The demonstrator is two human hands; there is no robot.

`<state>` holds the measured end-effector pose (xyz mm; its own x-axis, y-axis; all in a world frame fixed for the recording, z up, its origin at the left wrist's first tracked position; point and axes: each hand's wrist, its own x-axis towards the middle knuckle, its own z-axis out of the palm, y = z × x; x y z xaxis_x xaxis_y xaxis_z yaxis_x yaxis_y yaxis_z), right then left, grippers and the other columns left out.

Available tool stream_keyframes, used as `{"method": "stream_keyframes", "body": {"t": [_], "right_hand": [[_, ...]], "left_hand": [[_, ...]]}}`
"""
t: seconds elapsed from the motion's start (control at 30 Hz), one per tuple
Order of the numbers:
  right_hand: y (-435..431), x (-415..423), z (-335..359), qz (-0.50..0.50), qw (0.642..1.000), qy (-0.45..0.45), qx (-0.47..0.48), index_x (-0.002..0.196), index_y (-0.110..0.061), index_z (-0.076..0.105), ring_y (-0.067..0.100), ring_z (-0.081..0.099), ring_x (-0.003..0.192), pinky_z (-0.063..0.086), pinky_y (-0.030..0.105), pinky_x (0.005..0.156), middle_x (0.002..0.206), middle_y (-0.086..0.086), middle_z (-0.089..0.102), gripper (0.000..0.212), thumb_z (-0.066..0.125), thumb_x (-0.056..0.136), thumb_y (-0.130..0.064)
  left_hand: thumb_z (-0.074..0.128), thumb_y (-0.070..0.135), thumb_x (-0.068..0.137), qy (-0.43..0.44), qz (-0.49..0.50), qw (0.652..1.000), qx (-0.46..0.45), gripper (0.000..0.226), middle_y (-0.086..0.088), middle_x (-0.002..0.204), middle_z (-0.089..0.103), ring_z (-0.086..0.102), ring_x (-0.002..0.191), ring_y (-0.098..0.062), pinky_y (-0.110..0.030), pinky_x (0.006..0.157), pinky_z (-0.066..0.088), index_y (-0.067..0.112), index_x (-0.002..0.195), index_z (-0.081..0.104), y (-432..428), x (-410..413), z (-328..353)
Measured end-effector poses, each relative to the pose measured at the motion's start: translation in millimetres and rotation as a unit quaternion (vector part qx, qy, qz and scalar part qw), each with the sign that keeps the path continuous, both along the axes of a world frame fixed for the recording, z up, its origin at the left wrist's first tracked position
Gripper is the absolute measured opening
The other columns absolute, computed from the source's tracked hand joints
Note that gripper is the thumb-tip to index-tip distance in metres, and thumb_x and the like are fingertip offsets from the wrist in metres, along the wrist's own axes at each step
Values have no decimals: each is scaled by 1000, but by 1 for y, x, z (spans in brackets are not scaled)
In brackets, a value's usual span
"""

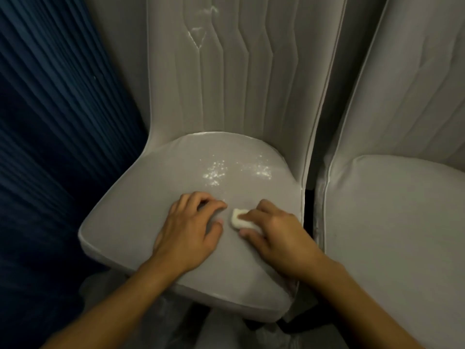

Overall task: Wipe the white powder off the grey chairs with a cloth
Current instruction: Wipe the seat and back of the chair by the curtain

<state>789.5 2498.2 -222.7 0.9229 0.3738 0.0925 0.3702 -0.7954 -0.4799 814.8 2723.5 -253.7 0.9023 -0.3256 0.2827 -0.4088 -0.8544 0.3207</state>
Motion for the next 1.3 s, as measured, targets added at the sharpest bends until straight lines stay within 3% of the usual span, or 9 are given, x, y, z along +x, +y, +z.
{"method": "stream_keyframes", "body": {"t": [0.07, 0.23, 0.37, 0.53, 0.63, 0.87, 1.03, 1.2, 1.3], "right_hand": [[2, -1, 8, 31, 999, 9, 28, 131, -32, 61, 17, 61, 95, 49, 32, 88, 112, -5, 54, 38, 58, 96, -47], [-28, 47, 11, -176, 983, -51, -16, 128, -28, 61, 23, 61, 90, 51, 36, 77, 112, 0, 52, 35, 53, 99, -46], [-3, 32, -7, -147, 985, -73, -47, 123, -20, 62, 24, 60, 82, 39, 30, 66, 105, 1, 52, 34, 54, 99, -42], [21, 16, -4, -65, 997, -28, 9, 116, -31, 64, 14, 57, 85, 48, 33, 75, 99, -9, 53, 29, 55, 95, -50], [13, 23, 5, -142, 988, -21, 59, 114, -29, 68, 14, 59, 88, 49, 34, 79, 97, -7, 60, 32, 58, 93, -50], [39, 11, -3, -254, 963, -55, -65, 109, -24, 64, 22, 57, 86, 37, 33, 69, 98, -1, 58, 27, 58, 95, -47], [52, 9, 25, -248, 968, -10, 46, 107, -25, 73, 7, 64, 86, 50, 26, 78, 95, -9, 71, 28, 61, 95, -47], [33, -12, 8, -374, 920, -45, -111, 107, -20, 63, 32, 61, 90, 50, 40, 77, 104, 9, 61, 33, 50, 97, -48], [58, -24, -2, -344, 929, -72, -113, 106, -19, 57, 33, 60, 87, 49, 42, 75, 102, 7, 55, 29, 49, 97, -45]], "left_hand": [[46, 43, 94, 6, 5, 1000, 14, 39, 8, 122, 52, 50, 114, -18, -33, 98, 39, 31, 127, 63, -2, -2, 3], [47, 39, 95, 19, 6, 999, 31, 35, 8, 122, 49, 47, 113, -16, -35, 100, 39, 32, 126, 61, -4, -1, 7], [43, 40, 97, 19, -9, 999, 40, 37, 7, 125, 48, 45, 115, -16, -34, 101, 38, 31, 130, 58, -1, -2, 1], [38, 41, 98, 9, -36, 997, 69, 39, 5, 128, 47, 45, 115, -17, -36, 95, 42, 30, 133, 51, -3, 1, 0], [38, 41, 96, 4, -53, 993, 108, 38, 3, 126, 48, 46, 111, -19, -38, 88, 41, 30, 129, 51, -2, 9, 2], [32, 45, 93, -41, -88, 981, 165, 39, -2, 116, 50, 46, 98, -22, -40, 77, 37, 27, 121, 52, 4, 18, 0], [25, 55, 99, -13, -135, 985, 103, 45, 6, 135, 39, 39, 119, -16, -37, 96, 35, 35, 138, 38, 20, 22, 1], [30, 58, 92, -25, -151, 987, 48, 49, 6, 127, 47, 46, 117, -19, -39, 101, 40, 33, 129, 52, 62, 23, 0], [23, 60, 90, -10, -123, 991, 54, 51, 9, 126, 47, 45, 117, -19, -40, 101, 39, 38, 124, 54, 77, 34, 3]]}}
